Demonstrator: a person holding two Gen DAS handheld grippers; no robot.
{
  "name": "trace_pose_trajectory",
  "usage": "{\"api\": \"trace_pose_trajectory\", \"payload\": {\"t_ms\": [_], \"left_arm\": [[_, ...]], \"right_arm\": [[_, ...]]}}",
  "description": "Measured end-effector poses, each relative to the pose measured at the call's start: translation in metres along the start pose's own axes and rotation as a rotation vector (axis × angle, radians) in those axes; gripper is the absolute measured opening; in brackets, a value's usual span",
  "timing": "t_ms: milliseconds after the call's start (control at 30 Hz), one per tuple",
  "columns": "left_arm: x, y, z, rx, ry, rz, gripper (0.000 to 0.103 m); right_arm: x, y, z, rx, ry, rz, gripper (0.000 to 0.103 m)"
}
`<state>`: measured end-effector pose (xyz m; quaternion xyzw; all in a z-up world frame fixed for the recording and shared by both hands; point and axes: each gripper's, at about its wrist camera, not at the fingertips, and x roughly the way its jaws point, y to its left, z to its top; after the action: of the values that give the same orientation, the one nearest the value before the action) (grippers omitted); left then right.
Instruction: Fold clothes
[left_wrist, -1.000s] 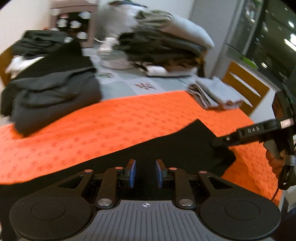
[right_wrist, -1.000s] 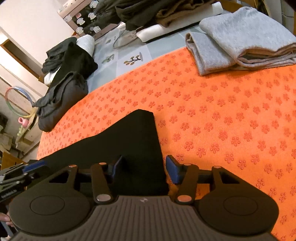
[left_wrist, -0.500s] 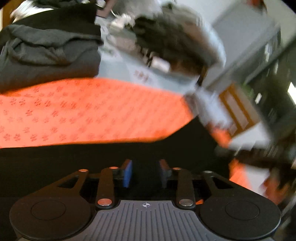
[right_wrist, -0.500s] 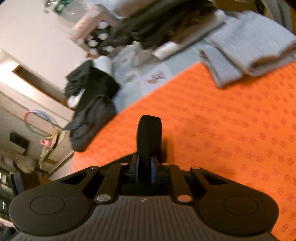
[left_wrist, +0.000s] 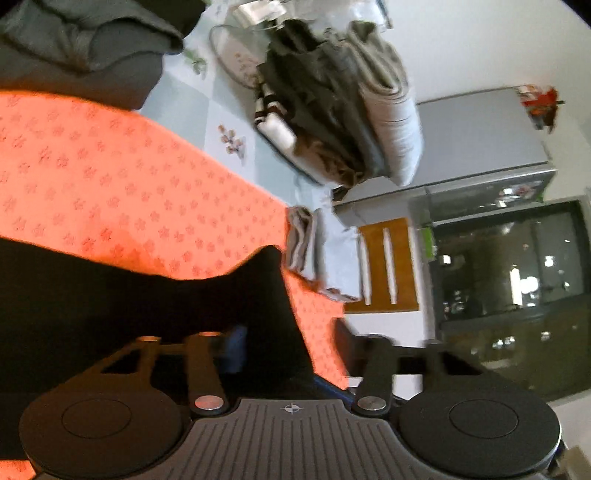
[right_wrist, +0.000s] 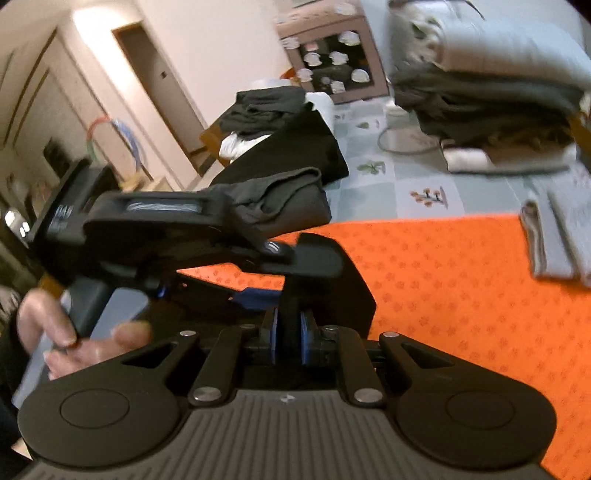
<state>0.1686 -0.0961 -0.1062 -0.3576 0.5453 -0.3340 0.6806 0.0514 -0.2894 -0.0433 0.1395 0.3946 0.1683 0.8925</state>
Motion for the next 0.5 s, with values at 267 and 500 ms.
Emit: {"api": "trace_pose_trajectory", "payload": {"t_ms": [267, 500], "left_arm": [[0.033, -0.007, 0.010, -0.007, 0.092, 0.063, 0.016], [0.075, -0.015, 0.019, -0.022, 0.211, 0.128, 0.016]], "right_arm": [[-0.021, 0.004, -0.014, -0.127, -0.025, -0.137, 0.020], [-0.040, 0.017, -0.038, -0.223, -0.060, -0.165, 0.018]]}}
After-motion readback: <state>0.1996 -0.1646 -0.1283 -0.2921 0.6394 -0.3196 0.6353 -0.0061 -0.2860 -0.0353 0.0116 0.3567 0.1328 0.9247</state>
